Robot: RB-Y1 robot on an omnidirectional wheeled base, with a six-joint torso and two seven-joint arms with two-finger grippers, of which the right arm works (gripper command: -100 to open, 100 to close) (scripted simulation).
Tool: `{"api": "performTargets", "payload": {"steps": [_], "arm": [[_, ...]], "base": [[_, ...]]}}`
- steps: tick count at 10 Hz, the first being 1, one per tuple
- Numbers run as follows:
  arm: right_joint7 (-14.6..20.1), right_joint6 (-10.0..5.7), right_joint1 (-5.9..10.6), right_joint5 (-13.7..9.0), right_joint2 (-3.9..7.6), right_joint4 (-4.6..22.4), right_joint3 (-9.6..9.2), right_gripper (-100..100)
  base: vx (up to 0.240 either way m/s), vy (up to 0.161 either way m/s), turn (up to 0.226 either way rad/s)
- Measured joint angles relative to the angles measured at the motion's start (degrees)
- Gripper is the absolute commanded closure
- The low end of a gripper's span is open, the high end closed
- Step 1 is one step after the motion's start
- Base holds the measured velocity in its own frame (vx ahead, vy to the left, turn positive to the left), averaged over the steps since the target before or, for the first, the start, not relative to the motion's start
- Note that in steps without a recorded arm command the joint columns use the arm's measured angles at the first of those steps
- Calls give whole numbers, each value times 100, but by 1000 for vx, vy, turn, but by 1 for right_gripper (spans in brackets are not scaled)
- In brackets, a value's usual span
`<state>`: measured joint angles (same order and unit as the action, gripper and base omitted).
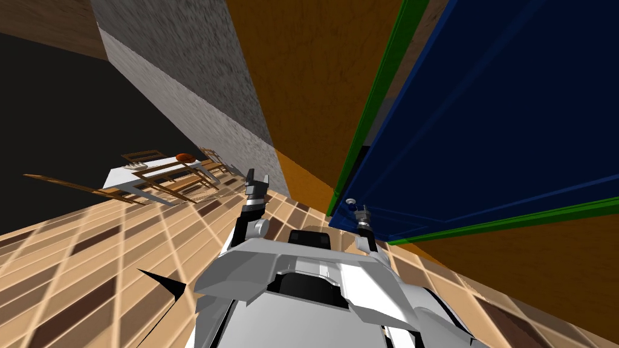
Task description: Pull the door open
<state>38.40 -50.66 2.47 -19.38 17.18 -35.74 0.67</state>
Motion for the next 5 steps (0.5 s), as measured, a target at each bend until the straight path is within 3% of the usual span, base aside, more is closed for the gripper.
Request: {"api": "performTargets", "payload": {"steps": [1,3,4,5], "arm": [[141,-45,83,-36,20,162,-56,-100],[257,25,37,-80,17,36,-73,-100],[272,-54,76,-74,-11,166,-85,-100],[246,24,-56,-83,-5,-69,-74,-100]], "base": [[-47,-3,-3],[-10,-1,0],[7,0,-2],[-27,-7,36]]}}
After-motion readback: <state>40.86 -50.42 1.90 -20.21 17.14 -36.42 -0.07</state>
